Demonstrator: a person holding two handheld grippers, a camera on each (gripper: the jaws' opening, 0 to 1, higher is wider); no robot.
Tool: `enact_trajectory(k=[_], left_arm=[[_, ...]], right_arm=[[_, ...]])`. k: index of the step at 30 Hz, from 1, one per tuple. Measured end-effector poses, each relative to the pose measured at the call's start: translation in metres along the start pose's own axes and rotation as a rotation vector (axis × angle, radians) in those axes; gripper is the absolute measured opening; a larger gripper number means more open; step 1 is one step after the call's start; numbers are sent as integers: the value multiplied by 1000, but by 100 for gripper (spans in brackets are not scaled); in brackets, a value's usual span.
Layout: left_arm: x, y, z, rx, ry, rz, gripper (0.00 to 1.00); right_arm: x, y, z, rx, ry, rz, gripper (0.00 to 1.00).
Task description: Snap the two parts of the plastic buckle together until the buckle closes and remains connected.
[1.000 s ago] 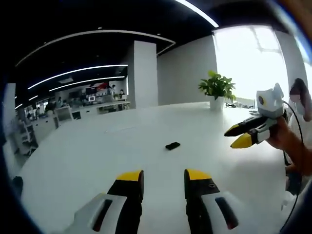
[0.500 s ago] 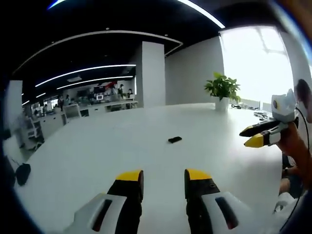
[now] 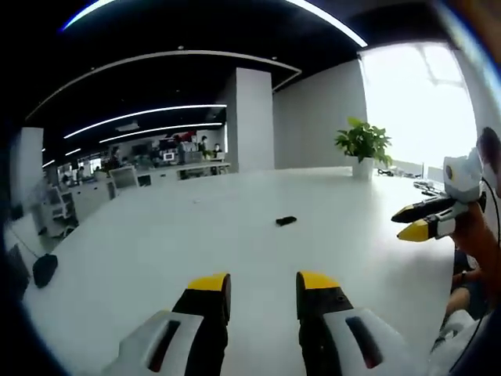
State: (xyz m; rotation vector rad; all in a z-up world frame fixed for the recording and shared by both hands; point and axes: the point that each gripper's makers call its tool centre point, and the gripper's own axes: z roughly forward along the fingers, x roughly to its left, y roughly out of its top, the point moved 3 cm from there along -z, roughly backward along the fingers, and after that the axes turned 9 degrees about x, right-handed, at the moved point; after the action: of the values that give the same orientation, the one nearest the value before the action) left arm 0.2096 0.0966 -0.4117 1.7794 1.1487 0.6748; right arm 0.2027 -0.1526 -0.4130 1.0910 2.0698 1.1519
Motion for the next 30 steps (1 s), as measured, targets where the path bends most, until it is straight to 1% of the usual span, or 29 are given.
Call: enact_trajectory(k=[4,13,14,17,30], left_arm=[[0,-4,2,11,5,12,33],[7,-3,-1,1,17,-15,33],[7,-4,-1,2,16,-15,33],[5,-4,0,5,14,-9,33],[0,-1,2,2,10,-8,33]], right_arm=[[0,-5,1,2,4,18,36],[-1,-7,0,9,-4,41,36],[-2,-11,0,10,-4,42,36],[-3,-14,0,13,-2,48,36],[0,-12,-4,14,4,38,36]])
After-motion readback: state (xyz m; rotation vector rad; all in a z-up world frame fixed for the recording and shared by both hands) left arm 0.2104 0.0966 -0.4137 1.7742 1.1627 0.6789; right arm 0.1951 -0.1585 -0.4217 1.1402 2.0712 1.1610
